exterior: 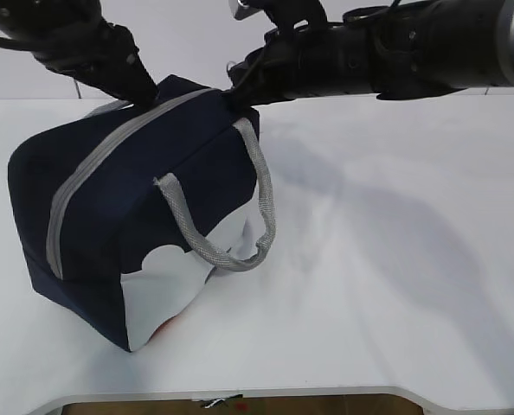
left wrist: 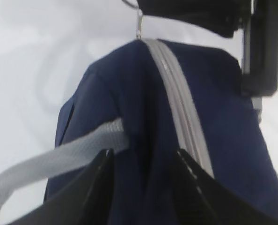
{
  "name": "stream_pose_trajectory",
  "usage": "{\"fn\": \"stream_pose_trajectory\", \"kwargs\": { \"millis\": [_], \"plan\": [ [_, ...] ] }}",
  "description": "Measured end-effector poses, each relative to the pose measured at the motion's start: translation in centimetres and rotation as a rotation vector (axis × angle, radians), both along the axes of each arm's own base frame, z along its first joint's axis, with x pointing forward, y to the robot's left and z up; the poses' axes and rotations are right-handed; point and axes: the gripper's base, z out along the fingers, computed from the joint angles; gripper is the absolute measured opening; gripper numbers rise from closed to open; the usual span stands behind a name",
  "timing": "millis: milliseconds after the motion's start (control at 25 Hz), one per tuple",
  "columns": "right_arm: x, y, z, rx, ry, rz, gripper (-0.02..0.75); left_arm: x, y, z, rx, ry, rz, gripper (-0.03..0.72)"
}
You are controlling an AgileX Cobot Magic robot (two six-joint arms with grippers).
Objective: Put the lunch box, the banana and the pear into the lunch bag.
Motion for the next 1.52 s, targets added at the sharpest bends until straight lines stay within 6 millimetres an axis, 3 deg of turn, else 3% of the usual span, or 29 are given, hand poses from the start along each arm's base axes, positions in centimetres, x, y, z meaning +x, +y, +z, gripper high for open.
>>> {"fn": "stream_pose_trajectory", "kwargs": {
  "millis": [400,720,840,960,1040,1400,1520],
  "plan": [
    [-0.1,0.2,0.0,0.016,0.007,0.025,0.017,3.0,-1.6,-0.1,-0.073,-0.034,0.001,0.308],
    [-0.1,0.2,0.0,0.016,0.007,0.025,0.017,4.0,-2.1,-1.9,-0.055,0.015,-0.004,0.304],
    [-0.1,0.2,0.0,0.014,0.006,0.026,0.017,4.4,-2.1,-2.2,-0.037,-0.007,0.002,0.217],
    [-0.1,0.2,0.0,0.014,0.006,0.026,0.017,4.8,-1.9,-2.6,0.000,-0.036,0.004,0.059],
    [-0.1,0.2,0.0,0.012,0.005,0.027,0.017,4.9,-1.7,-2.5,0.020,-0.052,0.002,0.014],
    [-0.1,0.3,0.1,-0.006,-0.008,0.037,0.017,5.6,-1.9,0.8,-0.005,-0.152,0.000,-0.008],
    [-0.1,0.3,0.1,-0.009,-0.009,0.039,0.017,5.6,-2.0,0.9,-0.004,-0.147,-0.004,-0.008]
  ]
}}
